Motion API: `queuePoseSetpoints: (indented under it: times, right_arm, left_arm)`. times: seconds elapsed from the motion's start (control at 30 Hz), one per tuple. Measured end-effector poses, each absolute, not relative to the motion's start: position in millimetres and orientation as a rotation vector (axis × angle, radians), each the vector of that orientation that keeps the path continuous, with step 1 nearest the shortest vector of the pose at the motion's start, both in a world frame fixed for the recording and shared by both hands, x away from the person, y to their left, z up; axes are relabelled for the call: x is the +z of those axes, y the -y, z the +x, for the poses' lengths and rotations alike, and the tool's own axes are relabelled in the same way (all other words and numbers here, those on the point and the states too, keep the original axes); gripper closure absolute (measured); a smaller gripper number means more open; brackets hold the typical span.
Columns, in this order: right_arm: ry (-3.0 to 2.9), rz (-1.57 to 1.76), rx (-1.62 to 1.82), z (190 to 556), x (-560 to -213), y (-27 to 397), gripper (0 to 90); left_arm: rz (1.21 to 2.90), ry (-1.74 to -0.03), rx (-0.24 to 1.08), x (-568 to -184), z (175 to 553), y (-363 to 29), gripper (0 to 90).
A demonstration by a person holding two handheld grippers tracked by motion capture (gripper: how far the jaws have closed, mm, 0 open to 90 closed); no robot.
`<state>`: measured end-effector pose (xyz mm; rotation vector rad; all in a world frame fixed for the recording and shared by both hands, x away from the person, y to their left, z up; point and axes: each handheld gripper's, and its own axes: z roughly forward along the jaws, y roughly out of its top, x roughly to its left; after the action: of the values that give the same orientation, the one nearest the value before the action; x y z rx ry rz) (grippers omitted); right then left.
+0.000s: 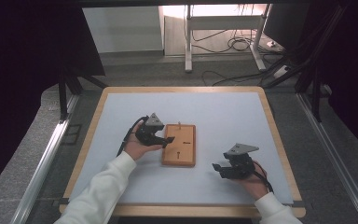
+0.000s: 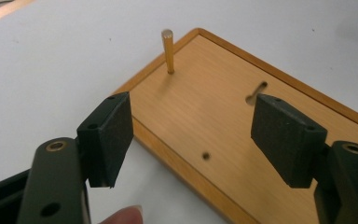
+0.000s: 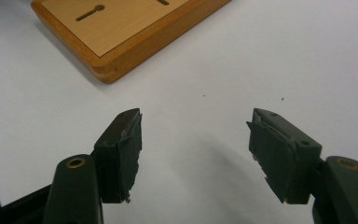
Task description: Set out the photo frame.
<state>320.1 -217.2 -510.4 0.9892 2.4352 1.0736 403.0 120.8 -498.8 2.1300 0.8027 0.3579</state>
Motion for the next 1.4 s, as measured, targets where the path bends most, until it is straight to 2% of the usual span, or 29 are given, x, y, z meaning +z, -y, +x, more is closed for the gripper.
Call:
queuePoseSetpoints:
  times: [0.3, 0.47, 0.93, 1.27, 1.4]
  right_arm:
    - [-2.43, 0.983, 1.083, 319, -510, 217, 34.8]
    - [-2.431, 0.983, 1.078, 320, -510, 217, 34.8]
    - [-2.43, 0.987, 1.073, 320, -510, 217, 34.7]
    - [-2.437, 0.98, 1.069, 321, -511, 214, 34.8]
    - [-2.427, 0.985, 1.078, 321, -510, 214, 34.8]
  left_arm:
    - [2.147, -0.762, 0.342, -511, 423, -106, 30.7]
    - [2.152, -0.758, 0.359, -510, 436, -95, 36.7]
    - [2.132, -0.718, 0.295, -519, 455, -88, 70.5]
    - [2.135, -0.728, 0.298, -519, 459, -90, 81.1]
    - [2.132, -0.738, 0.277, -520, 461, -88, 78.6]
